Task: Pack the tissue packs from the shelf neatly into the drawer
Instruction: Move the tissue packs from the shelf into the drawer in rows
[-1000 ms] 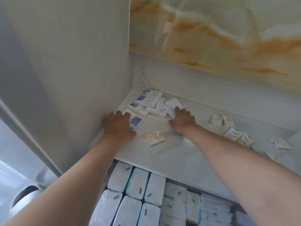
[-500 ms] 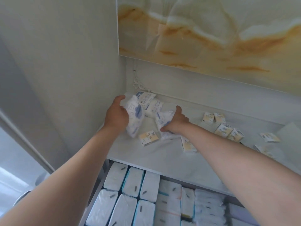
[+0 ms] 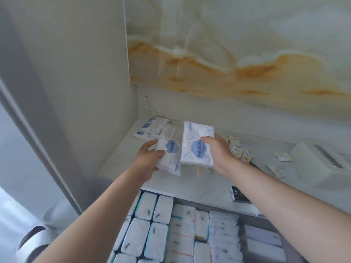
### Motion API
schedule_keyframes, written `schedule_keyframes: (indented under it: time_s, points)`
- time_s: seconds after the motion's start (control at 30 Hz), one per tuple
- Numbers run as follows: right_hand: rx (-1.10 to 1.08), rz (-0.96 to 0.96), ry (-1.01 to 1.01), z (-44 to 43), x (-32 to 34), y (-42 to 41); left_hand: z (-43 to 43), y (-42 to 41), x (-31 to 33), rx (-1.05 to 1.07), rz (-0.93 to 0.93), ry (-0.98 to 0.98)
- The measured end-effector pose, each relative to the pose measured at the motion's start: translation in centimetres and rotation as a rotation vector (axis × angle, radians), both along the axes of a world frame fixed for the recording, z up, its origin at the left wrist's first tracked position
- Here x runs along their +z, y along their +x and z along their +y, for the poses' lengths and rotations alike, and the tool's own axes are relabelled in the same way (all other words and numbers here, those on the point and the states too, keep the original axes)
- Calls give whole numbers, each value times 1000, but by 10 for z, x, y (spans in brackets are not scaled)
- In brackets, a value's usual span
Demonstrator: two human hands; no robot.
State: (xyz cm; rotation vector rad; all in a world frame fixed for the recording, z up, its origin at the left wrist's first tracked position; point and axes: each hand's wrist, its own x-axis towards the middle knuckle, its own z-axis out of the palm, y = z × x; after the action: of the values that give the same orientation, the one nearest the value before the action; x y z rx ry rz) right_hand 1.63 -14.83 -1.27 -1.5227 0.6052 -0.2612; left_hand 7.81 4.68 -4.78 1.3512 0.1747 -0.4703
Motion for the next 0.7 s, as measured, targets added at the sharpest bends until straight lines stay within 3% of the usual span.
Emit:
schedule_keyframes:
  time_s: [0.17,0.33,0.43,0.6,0.7]
  points:
    - [18,35,132,-1,-7,-66,-32,-70,16,-308,-56,-103]
    - [-2,27,195,-7,-11,-124,-45,-122,25,-377,-5,-242]
    - [23,28,142,-8,-13,-149,-48,-146,21,-553,-46,-97]
    - [115,64,-72,-3,-19,-178,-45,-175,14,-499,-239,77]
    - [152,94,-34,-7,-28,-192,-39,-184,4,-523,-222,110]
